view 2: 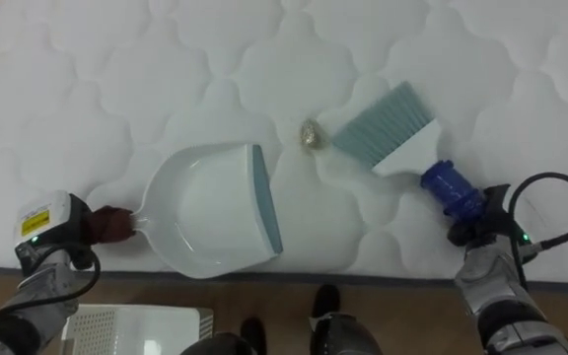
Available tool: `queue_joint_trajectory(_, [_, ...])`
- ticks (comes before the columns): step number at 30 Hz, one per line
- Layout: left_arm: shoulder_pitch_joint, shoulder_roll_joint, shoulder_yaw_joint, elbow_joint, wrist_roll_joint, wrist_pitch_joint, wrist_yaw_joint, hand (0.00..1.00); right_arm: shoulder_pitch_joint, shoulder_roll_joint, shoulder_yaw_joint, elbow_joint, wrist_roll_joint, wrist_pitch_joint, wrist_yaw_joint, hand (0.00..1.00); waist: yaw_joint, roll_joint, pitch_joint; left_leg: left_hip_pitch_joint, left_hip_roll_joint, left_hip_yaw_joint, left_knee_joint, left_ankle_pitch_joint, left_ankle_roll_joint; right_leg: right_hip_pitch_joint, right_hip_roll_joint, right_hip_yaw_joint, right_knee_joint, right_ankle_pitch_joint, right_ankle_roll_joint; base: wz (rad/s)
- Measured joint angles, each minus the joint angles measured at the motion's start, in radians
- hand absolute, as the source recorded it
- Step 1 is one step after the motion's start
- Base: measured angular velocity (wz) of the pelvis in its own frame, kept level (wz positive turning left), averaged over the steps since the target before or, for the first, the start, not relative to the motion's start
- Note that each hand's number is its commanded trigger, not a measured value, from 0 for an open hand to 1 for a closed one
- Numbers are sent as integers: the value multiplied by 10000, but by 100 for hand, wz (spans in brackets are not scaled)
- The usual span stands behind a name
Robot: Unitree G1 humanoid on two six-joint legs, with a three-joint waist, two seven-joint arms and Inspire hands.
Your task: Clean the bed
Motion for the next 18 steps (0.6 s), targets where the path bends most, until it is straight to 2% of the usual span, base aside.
queue_joint_trajectory(5, [-46, 28, -1, -12, 88, 33, -8, 100, -18, -96, 271, 18, -1288, 197, 88, 100, 35, -135, 7, 20, -7, 46, 89, 1, 2, -23, -13, 43, 57, -13, 4, -1])
queue_joint_trajectory(7, [-101, 123, 0, -16, 192, 33, -7, 100, -42, -162, 488, 19, -1994, 299, 183, 100, 124, -370, 18, -6, -30, 127, 123, 3, 4, -140, -61, 105, 217, -74, -9, -5])
queue_joint_trajectory(8, [-196, 185, -1, -2, 206, 34, -7, 100, -42, -239, 613, 34, -2427, 369, 280, 100, 218, -566, 40, -13, -58, 168, 151, 3, 4, -213, -104, 151, 336, -143, -17, 0])
queue_joint_trajectory(9, [-232, 249, -2, -16, 254, 34, -7, 100, -71, -332, 623, 109, -2910, 390, 325, 100, 235, -713, 17, -88, -67, 165, 237, 3, 4, -283, -135, 151, 392, -203, -21, 0])
queue_joint_trajectory(10, [-245, 291, -1, -27, 306, 34, -4, 100, -112, -416, 635, 113, -3166, 424, 338, 100, 252, -775, 25, -129, -59, 163, 278, 2, 4, -309, -134, 144, 396, -204, -24, 3])
queue_joint_trajectory(11, [-273, 398, -1, -39, 309, 34, -2, 100, -248, -611, 810, 110, -3528, 567, 342, 100, 256, -865, 54, -201, -22, 156, 317, 3, 4, -336, -132, 115, 386, -191, -20, 5])
queue_joint_trajectory(15, [-336, 605, 9, -39, 423, 139, 33, 100, -527, -1248, 1226, 105, -4665, 984, 365, 100, 367, -1110, 51, -323, 10, 77, 416, -9, 13, -345, -132, 25, 380, -137, -17, 3])
queue_joint_trajectory(17, [-445, 683, 20, -27, 539, 182, 50, 100, -695, -1478, 1353, 112, -5308, 1074, 383, 100, 470, -1182, 58, -379, 69, 89, 426, -99, 24, -397, -117, -2, 368, -100, -12, 0])
queue_joint_trajectory(18, [-533, 726, 22, -28, 674, 214, 90, 100, -815, -1623, 1421, 106, -5872, 1162, 445, 100, 583, -1244, 52, -453, 100, 107, 469, -98, 23, -450, -94, -2, 350, -19, -91, 0])
